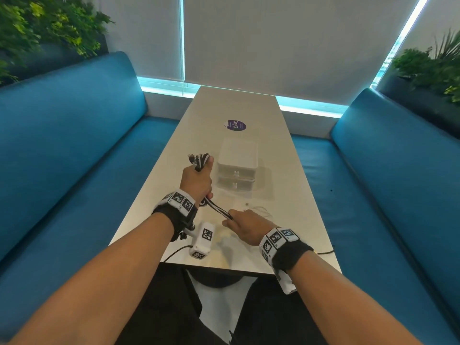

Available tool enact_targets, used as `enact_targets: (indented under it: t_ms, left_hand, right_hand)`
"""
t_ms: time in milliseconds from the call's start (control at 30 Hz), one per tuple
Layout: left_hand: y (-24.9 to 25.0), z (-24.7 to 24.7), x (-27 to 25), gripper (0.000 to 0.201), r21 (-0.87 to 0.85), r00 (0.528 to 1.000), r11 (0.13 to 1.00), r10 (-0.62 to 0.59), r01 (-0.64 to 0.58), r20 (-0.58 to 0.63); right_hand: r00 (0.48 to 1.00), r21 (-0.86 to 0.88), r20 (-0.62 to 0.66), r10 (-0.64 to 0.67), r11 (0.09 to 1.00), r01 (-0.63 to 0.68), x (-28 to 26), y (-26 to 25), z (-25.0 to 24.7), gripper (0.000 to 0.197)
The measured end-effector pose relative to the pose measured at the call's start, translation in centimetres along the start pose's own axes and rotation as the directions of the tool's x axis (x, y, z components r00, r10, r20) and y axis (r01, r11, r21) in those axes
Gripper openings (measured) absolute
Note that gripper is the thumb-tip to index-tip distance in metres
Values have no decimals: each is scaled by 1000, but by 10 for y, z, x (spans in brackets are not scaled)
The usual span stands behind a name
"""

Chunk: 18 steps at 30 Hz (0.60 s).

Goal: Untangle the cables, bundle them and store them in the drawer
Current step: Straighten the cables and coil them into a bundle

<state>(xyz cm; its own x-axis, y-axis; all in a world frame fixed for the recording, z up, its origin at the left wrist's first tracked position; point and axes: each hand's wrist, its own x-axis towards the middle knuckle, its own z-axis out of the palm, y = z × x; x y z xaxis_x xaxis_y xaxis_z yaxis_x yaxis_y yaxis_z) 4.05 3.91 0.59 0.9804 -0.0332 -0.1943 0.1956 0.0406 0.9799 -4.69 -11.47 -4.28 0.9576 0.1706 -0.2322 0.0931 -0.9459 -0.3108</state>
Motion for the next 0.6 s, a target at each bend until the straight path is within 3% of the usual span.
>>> enact_targets:
  t_ms: [167, 267, 433, 533, 600]
  left_hand:
    - [-3, -4, 3, 51, 165, 994, 980, 107, -110, 26]
    - [-4, -6, 7, 49, 265, 980, 945, 166, -189, 107]
    - [-3, -10, 10, 42, 580, 927, 726, 245, -370, 285]
    - [-5, -11, 8, 40, 674, 902, 603, 230, -426, 365]
    - [-8, -9, 6, 39, 691, 881, 552, 219, -467, 420]
  right_hand:
    - [999, -72, -38, 5, 997, -8, 3, -7, -4, 40]
    - [999, -90, -43, -20, 996, 16, 5, -2, -12, 39]
    - [998, -117, -23, -66, 991, 63, 8, 5, -20, 27]
    - [998, -141, 47, -47, 989, 53, 6, 10, -20, 23]
    - [1000, -161, 18, -19, 987, 22, 4, 13, -20, 24]
